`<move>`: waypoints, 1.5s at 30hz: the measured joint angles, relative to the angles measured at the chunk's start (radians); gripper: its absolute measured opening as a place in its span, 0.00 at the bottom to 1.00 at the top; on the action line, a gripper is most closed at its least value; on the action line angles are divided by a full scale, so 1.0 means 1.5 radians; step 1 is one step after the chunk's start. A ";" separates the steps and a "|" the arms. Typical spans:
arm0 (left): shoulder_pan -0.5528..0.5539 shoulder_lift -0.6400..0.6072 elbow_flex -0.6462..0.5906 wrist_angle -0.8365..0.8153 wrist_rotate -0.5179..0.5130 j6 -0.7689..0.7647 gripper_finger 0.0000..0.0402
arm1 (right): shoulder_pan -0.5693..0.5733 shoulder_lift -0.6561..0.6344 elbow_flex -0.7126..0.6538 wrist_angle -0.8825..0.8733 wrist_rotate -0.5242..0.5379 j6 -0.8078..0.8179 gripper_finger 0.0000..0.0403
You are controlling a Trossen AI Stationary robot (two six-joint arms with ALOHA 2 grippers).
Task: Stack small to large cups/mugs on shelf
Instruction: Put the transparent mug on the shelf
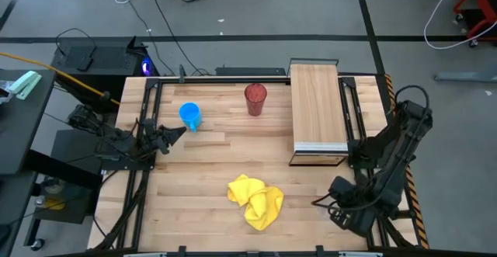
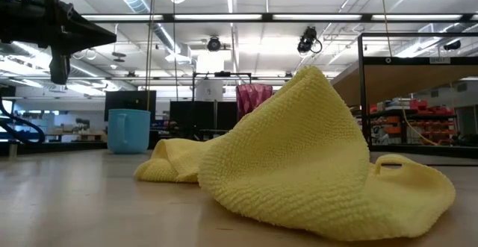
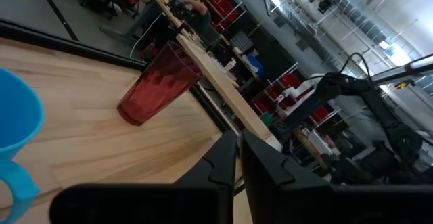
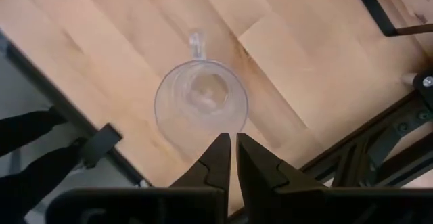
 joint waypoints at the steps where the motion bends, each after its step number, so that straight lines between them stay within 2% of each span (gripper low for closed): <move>1: 0.000 0.000 0.000 0.000 0.000 0.000 0.07 | -0.003 0.007 0.000 0.000 -0.001 0.000 0.08; 8: 0.000 0.000 0.000 -0.003 0.000 0.000 0.09 | -0.013 0.036 -0.019 0.010 -0.005 -0.009 0.14; 14: 0.000 0.000 0.000 -0.003 0.015 0.000 0.08 | -0.013 0.019 -0.099 0.104 -0.022 0.009 0.21; 18: 0.000 0.000 0.000 -0.003 0.022 0.000 0.07 | -0.013 0.000 -0.138 0.115 -0.029 0.049 0.22; 28: 0.000 0.000 0.000 -0.003 0.023 0.000 0.09 | -0.013 -0.011 -0.183 0.191 -0.037 0.054 0.22; 37: 0.000 0.000 0.000 -0.008 0.023 0.000 0.07 | -0.013 -0.011 -0.184 0.193 -0.037 0.064 0.22; 40: 0.000 0.000 0.000 -0.008 0.023 0.000 0.08 | -0.017 -0.011 -0.184 0.188 -0.037 0.064 0.19; 45: 0.000 0.000 0.000 -0.008 0.023 0.000 0.09 | -0.026 -0.011 -0.184 0.186 -0.036 0.061 0.09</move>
